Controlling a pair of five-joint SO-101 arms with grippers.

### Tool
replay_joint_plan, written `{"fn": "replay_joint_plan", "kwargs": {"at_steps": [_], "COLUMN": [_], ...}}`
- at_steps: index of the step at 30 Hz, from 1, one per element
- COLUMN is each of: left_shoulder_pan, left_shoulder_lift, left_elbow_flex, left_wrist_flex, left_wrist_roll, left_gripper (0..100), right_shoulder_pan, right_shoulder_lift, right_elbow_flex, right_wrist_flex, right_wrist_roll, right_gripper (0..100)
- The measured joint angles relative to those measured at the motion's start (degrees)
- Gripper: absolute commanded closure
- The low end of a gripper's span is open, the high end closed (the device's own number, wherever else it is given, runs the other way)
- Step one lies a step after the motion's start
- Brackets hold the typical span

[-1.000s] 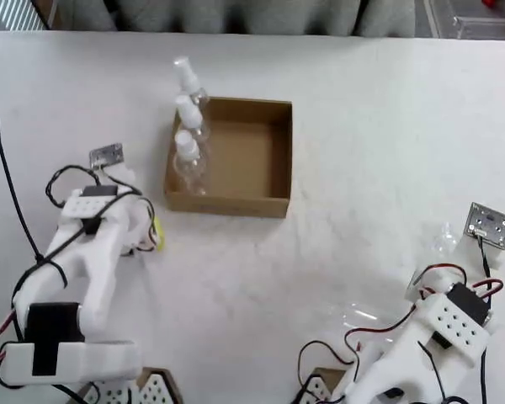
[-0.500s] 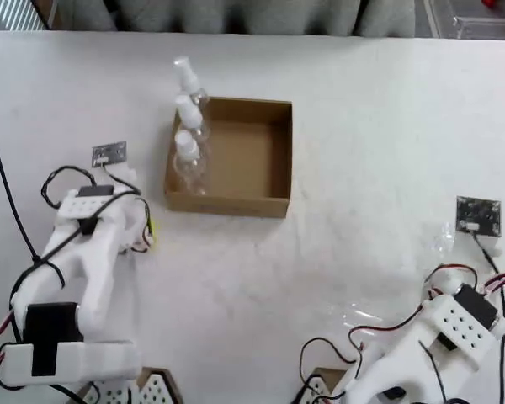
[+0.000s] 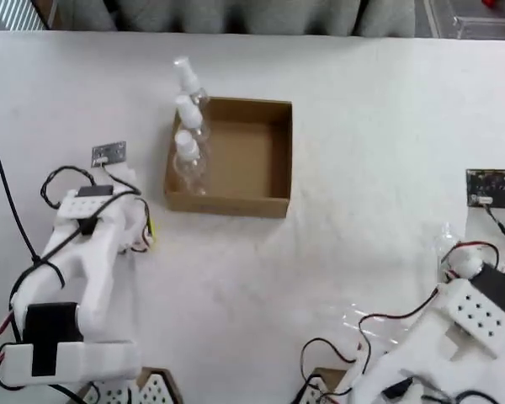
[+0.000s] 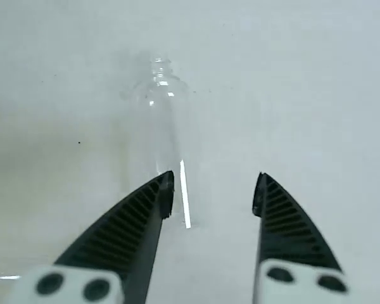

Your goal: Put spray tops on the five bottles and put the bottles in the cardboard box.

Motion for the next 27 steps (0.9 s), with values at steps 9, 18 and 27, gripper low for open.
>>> {"fn": "replay_joint_plan", "kwargs": {"at_steps": [9,18,27], "left_shoulder_pan": [0.0,0.0,0.0], "left_shoulder_lift": [0.0,0.0,0.0], "left_elbow_flex": [0.0,0.0,0.0], "left_wrist_flex": [0.0,0.0,0.0], "left_wrist_roll": [0.0,0.0,0.0], "left_gripper": [98,98,98], "right_shoulder_pan": [-1.58,-5.8,-6.68], "right_shoulder_lift": [20.31,36.04,46.59], "right_elbow_flex": [-10.29,-19.16,-24.88], "right_wrist_flex": [0.0,3.25,3.25], "right_wrist_roll": [0.26,1.49,1.23], "right_gripper": [80.7,76.0,76.1]}}
